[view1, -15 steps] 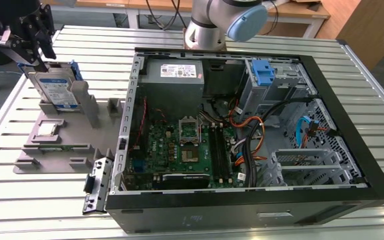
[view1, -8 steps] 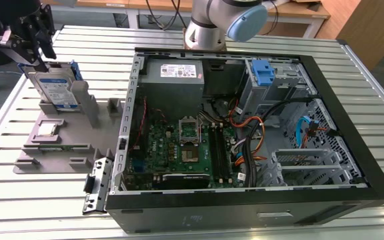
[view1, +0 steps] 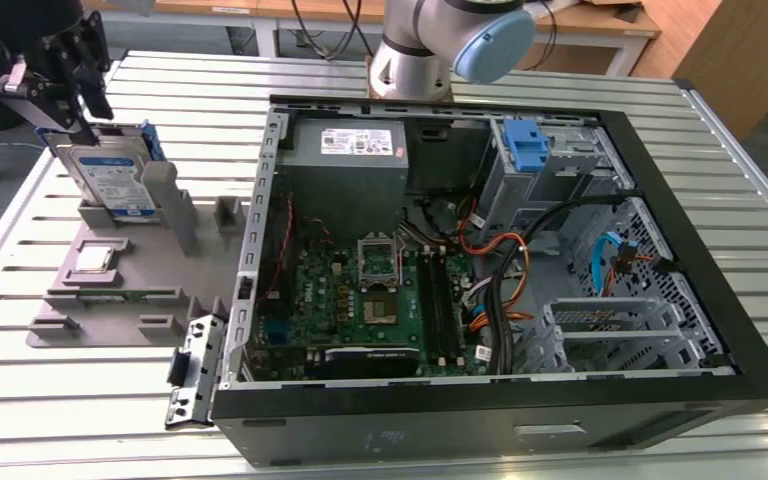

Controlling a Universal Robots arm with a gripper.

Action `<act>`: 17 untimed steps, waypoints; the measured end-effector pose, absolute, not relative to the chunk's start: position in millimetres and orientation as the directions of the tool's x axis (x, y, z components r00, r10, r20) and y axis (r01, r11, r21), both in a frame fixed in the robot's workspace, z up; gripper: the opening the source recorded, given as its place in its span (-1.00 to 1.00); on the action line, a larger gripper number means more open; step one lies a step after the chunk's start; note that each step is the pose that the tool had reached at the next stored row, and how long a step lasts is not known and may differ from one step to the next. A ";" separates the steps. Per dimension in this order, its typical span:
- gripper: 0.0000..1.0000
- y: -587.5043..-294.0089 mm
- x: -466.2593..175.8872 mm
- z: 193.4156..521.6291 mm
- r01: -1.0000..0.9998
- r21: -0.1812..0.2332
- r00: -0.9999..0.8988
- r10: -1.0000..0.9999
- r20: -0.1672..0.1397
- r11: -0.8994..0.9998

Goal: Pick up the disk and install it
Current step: 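Pick up the disk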

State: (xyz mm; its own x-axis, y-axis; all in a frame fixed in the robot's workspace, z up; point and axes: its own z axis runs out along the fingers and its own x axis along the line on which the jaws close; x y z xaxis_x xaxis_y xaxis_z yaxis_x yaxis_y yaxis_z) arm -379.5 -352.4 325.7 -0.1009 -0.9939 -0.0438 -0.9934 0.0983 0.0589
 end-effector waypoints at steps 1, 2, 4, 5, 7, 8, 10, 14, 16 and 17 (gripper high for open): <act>-0.03 -352.4 -379.5 325.4 -0.994 0.059 -0.092 -0.995 -0.044 0.090; -0.03 -352.4 -379.5 325.2 -0.995 0.059 -0.079 -0.996 -0.044 0.076; -0.03 -352.4 -379.5 324.9 -0.997 0.059 -0.050 -0.998 -0.044 0.048; -0.03 -352.3 -379.5 324.7 -0.998 0.059 -0.037 -0.998 -0.044 0.034; -0.03 -352.1 -379.6 324.4 -0.998 0.059 -0.021 -0.999 -0.044 0.019; -0.03 -351.7 -379.6 324.2 -0.998 0.059 -0.018 -0.999 -0.044 0.015; -0.03 -350.3 -379.5 323.8 -0.998 0.059 -0.013 -0.999 -0.044 0.010; -0.03 -347.5 -379.6 322.4 -0.998 0.059 -0.008 -0.999 -0.044 0.005; -0.03 -346.9 -379.9 320.6 -0.998 0.058 -0.005 -0.999 -0.044 0.002; -0.03 -346.6 -380.1 319.6 -0.998 0.058 -0.003 -0.999 -0.044 0.001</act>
